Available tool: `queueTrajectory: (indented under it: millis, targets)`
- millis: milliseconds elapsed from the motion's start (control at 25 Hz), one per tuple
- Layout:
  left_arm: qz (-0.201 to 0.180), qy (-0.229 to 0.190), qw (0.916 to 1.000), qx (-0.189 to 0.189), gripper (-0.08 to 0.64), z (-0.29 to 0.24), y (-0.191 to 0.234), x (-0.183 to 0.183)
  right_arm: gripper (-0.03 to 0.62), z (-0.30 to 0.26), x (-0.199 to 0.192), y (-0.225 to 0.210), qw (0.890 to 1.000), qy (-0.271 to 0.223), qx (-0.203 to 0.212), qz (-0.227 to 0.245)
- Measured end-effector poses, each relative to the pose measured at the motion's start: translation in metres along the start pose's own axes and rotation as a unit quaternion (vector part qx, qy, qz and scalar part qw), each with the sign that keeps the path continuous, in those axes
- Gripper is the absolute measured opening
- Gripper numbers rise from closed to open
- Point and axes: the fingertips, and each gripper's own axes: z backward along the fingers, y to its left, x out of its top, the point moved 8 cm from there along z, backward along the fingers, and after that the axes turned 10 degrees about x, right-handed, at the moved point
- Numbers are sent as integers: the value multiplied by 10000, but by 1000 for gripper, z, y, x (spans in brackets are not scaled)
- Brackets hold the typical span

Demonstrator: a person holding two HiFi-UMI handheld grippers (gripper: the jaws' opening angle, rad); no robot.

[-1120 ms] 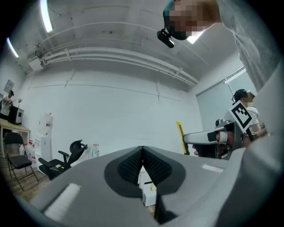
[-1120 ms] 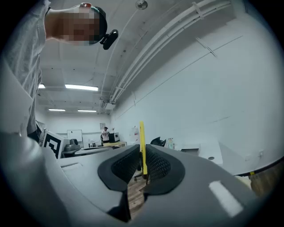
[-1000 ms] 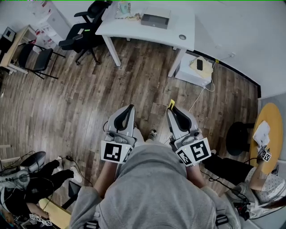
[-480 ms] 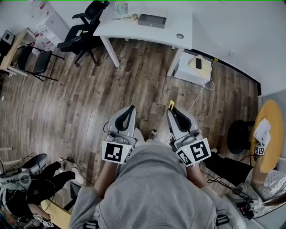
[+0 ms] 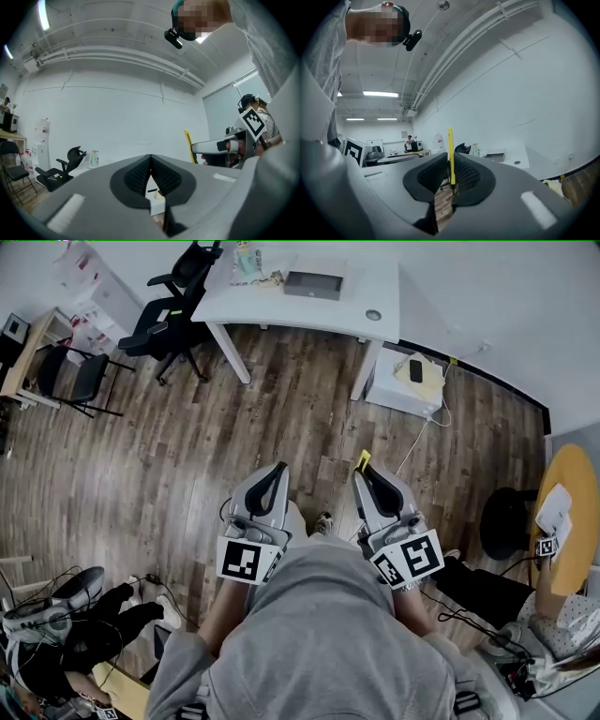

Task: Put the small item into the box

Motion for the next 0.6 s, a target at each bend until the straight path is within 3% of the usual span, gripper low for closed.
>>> queueTrajectory:
  millis: [360, 600]
  targets:
    - [-13, 244, 9997, -37, 3, -22, 9, -9, 61, -15, 2, -22, 9999, -8, -154, 30]
    - [67, 164, 9998, 20, 3, -51, 33, -12, 61, -42, 7, -35, 9997, -15, -230, -1]
